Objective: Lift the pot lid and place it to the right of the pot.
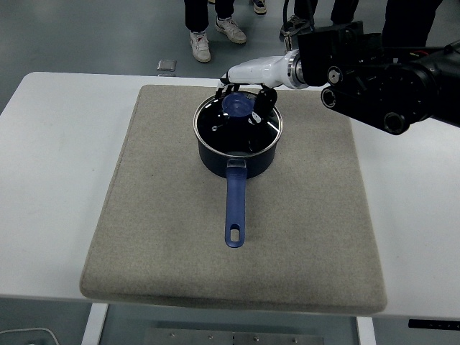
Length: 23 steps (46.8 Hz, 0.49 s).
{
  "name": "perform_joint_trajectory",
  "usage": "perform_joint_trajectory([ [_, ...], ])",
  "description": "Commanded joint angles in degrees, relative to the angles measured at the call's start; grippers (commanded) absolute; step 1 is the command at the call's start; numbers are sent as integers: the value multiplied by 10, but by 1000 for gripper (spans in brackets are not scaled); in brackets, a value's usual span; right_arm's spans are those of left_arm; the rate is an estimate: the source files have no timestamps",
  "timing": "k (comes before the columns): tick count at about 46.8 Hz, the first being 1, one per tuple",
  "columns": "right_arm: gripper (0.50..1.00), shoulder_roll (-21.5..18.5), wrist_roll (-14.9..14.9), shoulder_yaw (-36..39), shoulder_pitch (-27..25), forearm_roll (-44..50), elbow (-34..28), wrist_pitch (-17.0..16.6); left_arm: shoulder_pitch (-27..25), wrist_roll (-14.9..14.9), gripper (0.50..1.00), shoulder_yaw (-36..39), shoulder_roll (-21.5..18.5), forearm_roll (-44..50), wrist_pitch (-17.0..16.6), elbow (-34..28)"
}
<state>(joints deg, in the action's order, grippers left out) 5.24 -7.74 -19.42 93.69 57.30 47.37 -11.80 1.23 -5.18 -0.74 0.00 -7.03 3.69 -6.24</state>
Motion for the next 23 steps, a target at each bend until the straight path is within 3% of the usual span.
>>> perform_joint_trajectory([
  [1,819,0,0,0,1,0,0,-1,0,0,1000,0,0,0,0,0],
  [11,764,-1,0,-1,1,0,0,-4,0,0,1000,0,0,0,0,0],
  [23,733,-1,0,-1,2,0,0,-6,0,0,1000,0,0,0,0,0],
])
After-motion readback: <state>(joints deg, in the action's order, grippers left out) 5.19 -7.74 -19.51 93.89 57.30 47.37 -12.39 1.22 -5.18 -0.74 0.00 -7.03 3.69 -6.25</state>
